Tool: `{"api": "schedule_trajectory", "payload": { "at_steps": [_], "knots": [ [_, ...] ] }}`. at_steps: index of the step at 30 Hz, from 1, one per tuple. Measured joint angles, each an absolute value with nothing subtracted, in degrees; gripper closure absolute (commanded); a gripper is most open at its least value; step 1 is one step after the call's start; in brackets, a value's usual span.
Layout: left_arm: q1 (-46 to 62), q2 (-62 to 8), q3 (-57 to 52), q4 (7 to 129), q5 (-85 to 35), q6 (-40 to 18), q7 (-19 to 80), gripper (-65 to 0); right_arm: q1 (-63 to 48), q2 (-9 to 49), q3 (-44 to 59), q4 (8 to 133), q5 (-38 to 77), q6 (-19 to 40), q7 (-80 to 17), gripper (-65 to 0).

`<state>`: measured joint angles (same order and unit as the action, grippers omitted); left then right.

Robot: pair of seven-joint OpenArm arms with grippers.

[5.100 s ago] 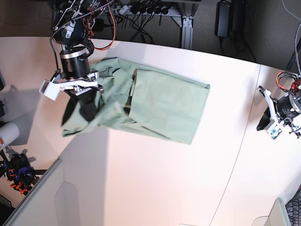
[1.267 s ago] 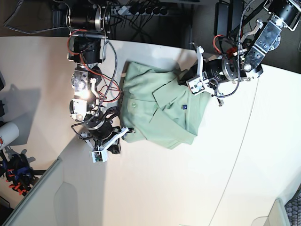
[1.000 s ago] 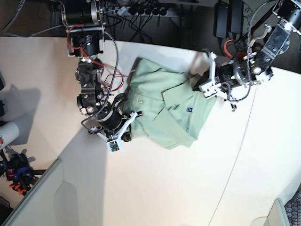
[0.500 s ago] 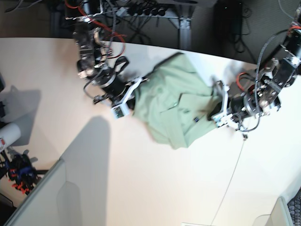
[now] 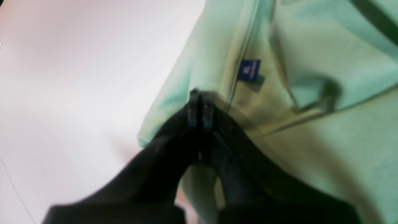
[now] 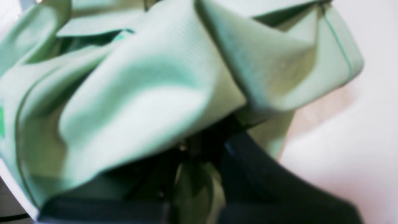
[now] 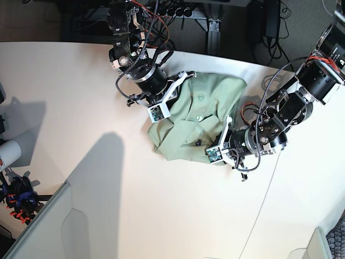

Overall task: Fold the T-shirt properly
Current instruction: 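Grasp opposite sides of the folded shirt with both grippers, then press and square the folded shirt's sides with both grippers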

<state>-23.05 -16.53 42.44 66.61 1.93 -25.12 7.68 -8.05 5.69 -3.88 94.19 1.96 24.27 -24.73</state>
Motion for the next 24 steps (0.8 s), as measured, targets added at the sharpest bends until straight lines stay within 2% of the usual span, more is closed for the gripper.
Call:
{"api": "schedule_trajectory", "payload": {
  "at_steps": [5,11,15,19,24],
  "knots": [
    [-26.6,-18.6,42.5,66.6,1.8,-25.1,8.2,0.0,-8.1,5.6,-1.3,94.2,0.3,24.3,-25.7,0.0],
    [-27.1,-26.7,42.5,71.7,0.9,-22.7,11.1,0.0,-9.8,5.7,6.8,96.6,0.4,24.3,-26.1,0.0],
    [-24.7,-32.7,42.3,82.7,-2.7,-22.0,14.5,0.0,-10.5,5.8,10.6,102.2,9.1,24.3,-28.9,0.0],
    [-17.9,-37.3,42.4,98.1,-5.4,-22.3,16.9,0.0,-12.6,5.7,11.4,108.2,21.1,24.3,-31.4,0.0],
    [-8.1,-38.6,42.4,109.8,-5.5,-22.6,16.5,0.0,-14.9,2.5,5.8,112.4,24.4,25.3,-32.5,0.0]
  ]
}}
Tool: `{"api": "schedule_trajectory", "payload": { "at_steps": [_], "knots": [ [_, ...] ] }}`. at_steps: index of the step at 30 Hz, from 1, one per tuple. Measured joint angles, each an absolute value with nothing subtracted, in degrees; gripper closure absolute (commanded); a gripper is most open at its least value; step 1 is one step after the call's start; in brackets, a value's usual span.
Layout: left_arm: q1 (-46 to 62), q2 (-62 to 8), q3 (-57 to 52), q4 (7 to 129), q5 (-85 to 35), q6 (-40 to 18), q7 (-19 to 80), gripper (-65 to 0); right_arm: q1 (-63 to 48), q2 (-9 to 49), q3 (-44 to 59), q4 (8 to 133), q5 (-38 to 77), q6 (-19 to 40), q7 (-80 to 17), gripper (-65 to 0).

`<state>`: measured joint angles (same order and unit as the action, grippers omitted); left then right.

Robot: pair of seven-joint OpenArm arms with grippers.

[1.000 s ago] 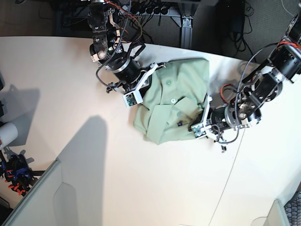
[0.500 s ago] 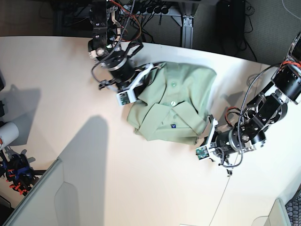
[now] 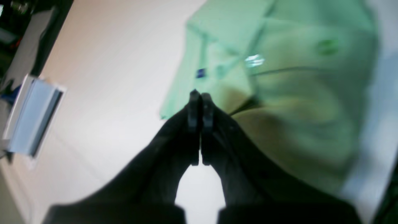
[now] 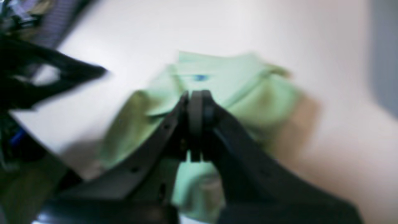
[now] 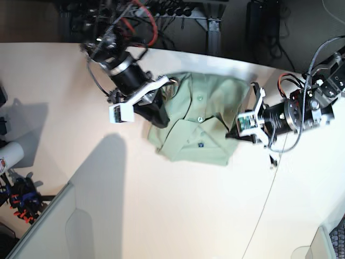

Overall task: Fold the T-shirt properly
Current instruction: 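Press and square the folded shirt's sides with both grippers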

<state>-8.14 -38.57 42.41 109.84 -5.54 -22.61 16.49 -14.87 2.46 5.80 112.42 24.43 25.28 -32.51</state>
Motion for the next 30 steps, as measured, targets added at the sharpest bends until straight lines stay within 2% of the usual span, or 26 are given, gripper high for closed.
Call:
{"api": "schedule_trajectory", "payload": {
  "at_steps": [5,10,15,18,23,27,30],
  "knots": [
    [-4.3,-33.7,42.4,103.5,-4.7,-22.6,14.9,0.0,-14.9,1.5,1.8,109.3,17.0,25.5,-30.6,0.0],
    [-4.4,-27.2,42.3,90.9,-0.9,-22.2,11.6,0.0,-14.3,3.9,2.2,101.6,11.0,25.6,-27.3,0.0],
    [-4.6,-25.0,40.1,83.4,-2.1,-22.2,5.4,0.0,-12.7,7.0,2.1,94.7,10.7,25.8,-25.3,0.0],
    [-4.6,-24.9,37.3,83.7,-2.0,-22.3,6.0,0.0,-12.7,7.5,2.2,95.1,10.7,25.8,-25.0,0.0],
    [-4.1,-26.1,32.5,90.0,-1.3,-22.6,12.5,0.0,-13.1,7.4,2.3,100.6,12.6,25.7,-27.3,0.0],
    [-4.4,-27.7,29.9,97.4,-4.7,-22.4,12.3,0.0,-12.8,5.6,2.5,105.3,12.7,25.7,-27.5,0.0],
    [-4.8,-28.1,29.6,98.4,-5.2,-22.3,12.3,0.0,-12.5,4.1,2.5,106.4,12.8,25.7,-27.6,0.0]
  ]
}}
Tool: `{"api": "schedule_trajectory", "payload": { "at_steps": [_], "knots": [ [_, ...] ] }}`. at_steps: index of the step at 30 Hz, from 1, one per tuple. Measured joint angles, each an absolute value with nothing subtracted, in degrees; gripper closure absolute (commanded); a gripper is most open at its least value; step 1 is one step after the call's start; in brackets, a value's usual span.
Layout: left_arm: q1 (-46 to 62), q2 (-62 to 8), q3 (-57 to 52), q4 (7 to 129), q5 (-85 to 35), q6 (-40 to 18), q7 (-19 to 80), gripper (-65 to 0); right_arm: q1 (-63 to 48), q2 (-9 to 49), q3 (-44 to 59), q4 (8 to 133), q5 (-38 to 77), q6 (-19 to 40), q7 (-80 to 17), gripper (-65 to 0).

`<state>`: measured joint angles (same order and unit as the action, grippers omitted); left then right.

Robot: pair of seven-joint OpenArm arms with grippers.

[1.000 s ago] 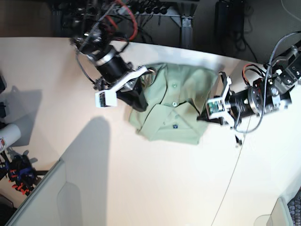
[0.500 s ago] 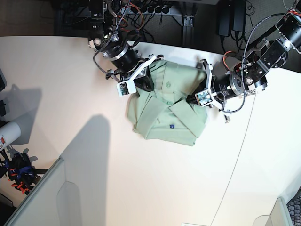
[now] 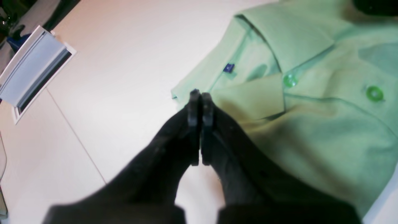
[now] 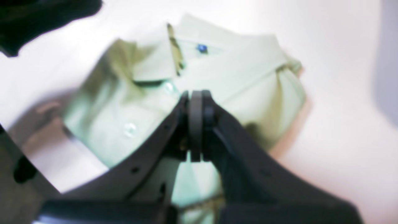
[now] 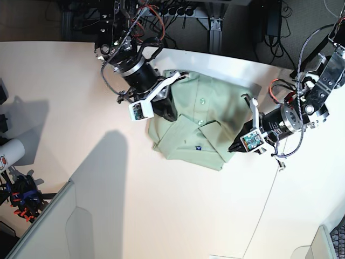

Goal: Fold the T-shirt properly

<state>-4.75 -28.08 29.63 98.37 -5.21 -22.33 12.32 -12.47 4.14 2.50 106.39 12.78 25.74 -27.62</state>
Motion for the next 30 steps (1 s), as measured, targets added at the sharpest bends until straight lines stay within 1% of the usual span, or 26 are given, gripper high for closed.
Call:
{"api": "schedule_trajectory", "payload": {
  "at_steps": [4,8,13,18,20,23,27,30],
  "knots": [
    [-5.4,-26.9,29.7,96.7,-6.0,-22.3,11.5,0.0,-8.3,3.8,2.5,104.7,9.6,25.7,-27.3,0.0],
    [-8.5,-23.3,29.6,88.8,-6.2,-22.2,10.1,0.0,-3.5,3.8,2.6,96.8,8.2,25.6,-27.1,0.0],
    [-9.3,-19.2,29.6,75.3,-6.0,-22.3,4.3,0.0,-1.5,3.9,2.6,86.9,4.3,25.5,-24.8,0.0],
    [-9.9,-17.0,29.5,64.7,-5.8,-22.3,-5.3,0.0,-1.2,4.3,3.6,83.2,4.3,25.6,-21.6,0.0],
    [-9.9,-16.8,29.5,64.0,-6.0,-21.9,-6.4,0.0,-1.1,4.3,4.3,83.1,4.2,25.6,-21.7,0.0],
    [-9.9,-17.0,29.4,65.0,-5.7,-19.7,-6.0,0.0,-1.1,4.3,4.9,83.1,5.2,25.6,-21.4,0.0],
    [-9.0,-19.5,27.4,70.8,-4.5,-18.0,-0.6,0.0,-1.4,4.5,5.2,85.6,6.0,25.6,-22.6,0.0],
    [-8.4,-22.1,25.0,76.4,-6.0,-17.6,0.5,0.0,-1.4,4.6,5.3,89.3,5.9,25.5,-22.8,0.0]
  ]
}}
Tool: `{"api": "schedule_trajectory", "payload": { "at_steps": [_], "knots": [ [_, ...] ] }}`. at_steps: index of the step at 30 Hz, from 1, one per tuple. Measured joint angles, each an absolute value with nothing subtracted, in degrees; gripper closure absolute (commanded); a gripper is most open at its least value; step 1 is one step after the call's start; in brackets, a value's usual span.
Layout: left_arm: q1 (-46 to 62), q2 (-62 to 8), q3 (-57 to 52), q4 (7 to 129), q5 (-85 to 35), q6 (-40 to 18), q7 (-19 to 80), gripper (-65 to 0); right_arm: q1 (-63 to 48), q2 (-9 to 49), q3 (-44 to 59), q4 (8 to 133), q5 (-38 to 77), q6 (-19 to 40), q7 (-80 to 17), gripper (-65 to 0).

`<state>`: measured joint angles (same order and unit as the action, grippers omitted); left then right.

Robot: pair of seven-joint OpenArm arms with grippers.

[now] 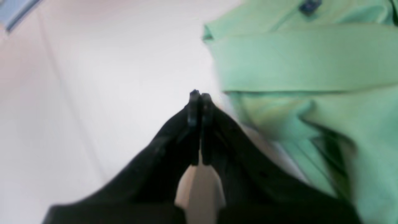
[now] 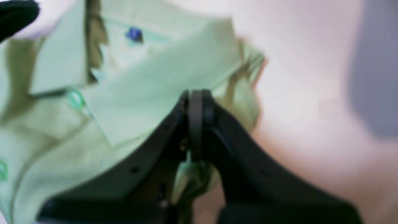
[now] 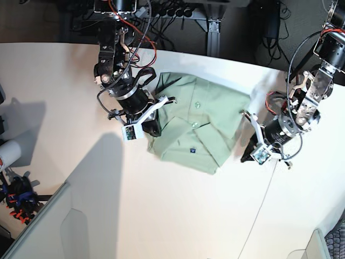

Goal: Fold the T-shirt properly

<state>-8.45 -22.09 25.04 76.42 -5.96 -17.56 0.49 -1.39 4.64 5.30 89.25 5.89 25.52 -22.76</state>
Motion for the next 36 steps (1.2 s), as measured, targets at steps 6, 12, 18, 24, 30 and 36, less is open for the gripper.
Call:
{"api": "schedule_trajectory", "payload": {
  "at_steps": [6,12,18,24,30,36],
  "knots": [
    [-8.6,-23.2,21.5,84.5,-7.0,-17.6,4.7,0.0,-1.5,4.6,5.3,96.4,8.5,25.5,-24.1,0.0],
    [3.9,-28.3,13.8,102.0,-10.2,-17.4,10.9,0.0,-8.4,4.8,7.9,107.7,9.3,25.2,-26.2,0.0],
    [18.5,-30.8,3.0,115.1,-15.2,-21.3,16.5,0.0,-17.8,9.7,14.3,115.6,15.0,25.5,-27.0,0.0],
    [32.8,-30.8,-6.7,118.8,-18.1,-25.2,18.5,0.0,-29.7,14.2,22.7,119.0,22.1,25.5,-29.3,0.0],
    [47.1,-30.9,-12.0,118.9,-17.6,-24.9,19.5,0.0,-40.7,17.8,28.9,119.3,31.3,25.3,-32.3,0.0],
    [56.2,-30.9,-12.0,113.6,-15.5,-25.2,19.5,0.0,-52.0,19.4,29.1,118.3,33.3,25.5,-33.5,0.0]
  ]
}}
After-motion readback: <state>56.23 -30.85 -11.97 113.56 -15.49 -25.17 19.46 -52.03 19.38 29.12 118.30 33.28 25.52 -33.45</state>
